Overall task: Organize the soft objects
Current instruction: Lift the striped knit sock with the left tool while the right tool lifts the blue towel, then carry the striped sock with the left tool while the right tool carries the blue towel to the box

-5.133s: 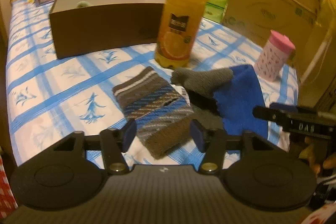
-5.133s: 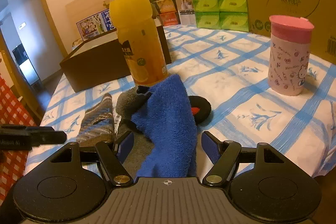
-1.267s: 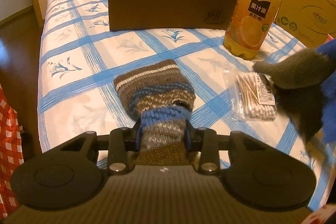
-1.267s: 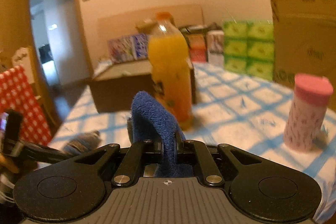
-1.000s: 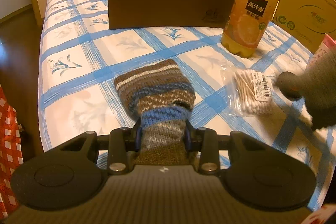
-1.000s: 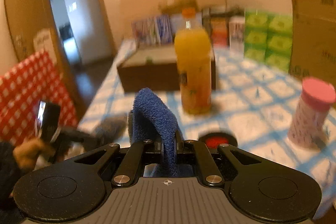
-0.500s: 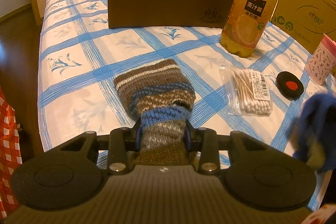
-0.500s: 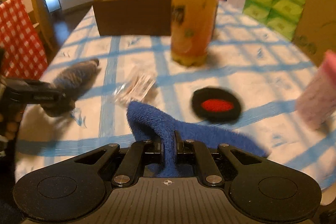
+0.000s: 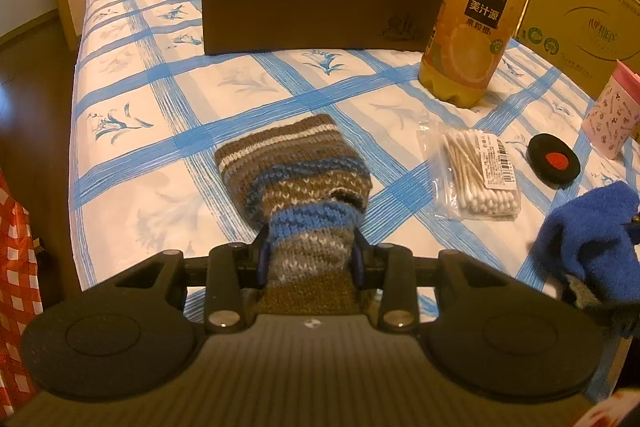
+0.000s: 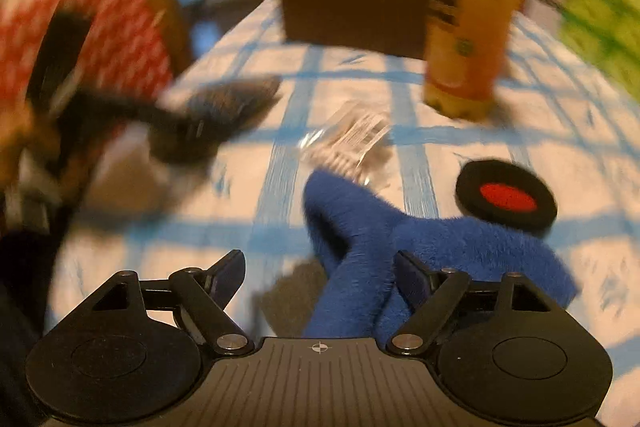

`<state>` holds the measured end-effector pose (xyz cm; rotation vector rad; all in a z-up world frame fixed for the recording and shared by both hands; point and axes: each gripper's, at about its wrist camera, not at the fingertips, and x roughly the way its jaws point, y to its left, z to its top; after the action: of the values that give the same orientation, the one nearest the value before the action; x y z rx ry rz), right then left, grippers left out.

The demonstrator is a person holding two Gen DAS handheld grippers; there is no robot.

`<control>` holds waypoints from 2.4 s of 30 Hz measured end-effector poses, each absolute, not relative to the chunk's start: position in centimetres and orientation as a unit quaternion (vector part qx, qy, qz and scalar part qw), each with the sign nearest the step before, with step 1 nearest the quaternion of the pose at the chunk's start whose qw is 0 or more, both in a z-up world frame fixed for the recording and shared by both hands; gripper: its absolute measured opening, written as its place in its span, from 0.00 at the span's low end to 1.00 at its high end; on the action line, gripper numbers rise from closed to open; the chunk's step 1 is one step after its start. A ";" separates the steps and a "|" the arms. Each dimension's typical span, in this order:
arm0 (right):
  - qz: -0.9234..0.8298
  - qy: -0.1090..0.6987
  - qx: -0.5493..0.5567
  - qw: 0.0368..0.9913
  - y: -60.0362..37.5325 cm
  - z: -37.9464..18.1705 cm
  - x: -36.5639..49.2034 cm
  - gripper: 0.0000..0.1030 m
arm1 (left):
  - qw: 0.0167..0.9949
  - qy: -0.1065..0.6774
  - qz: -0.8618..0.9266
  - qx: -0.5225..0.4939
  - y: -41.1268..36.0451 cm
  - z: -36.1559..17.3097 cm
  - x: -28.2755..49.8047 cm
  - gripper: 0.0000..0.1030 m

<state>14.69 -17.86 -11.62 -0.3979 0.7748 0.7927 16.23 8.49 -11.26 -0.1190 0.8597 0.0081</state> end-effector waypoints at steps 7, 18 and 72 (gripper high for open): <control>0.365 0.345 -0.315 0.806 -17.1 -13.6 13.8 0.78 | 0.907 0.418 0.004 -0.056 8.5 -11.2 16.2 0.33; 0.288 0.374 -0.169 0.865 -19.4 -12.5 17.2 0.30 | 0.906 0.420 0.002 -0.050 8.4 -11.1 16.2 0.32; 0.245 0.341 0.028 0.907 -25.1 -5.4 17.6 0.26 | 0.910 0.414 -0.010 -0.031 7.8 -8.4 16.4 0.29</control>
<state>17.61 -25.05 -5.42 0.0576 0.7042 0.5066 16.42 7.77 -8.42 -0.0633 0.8544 -0.0200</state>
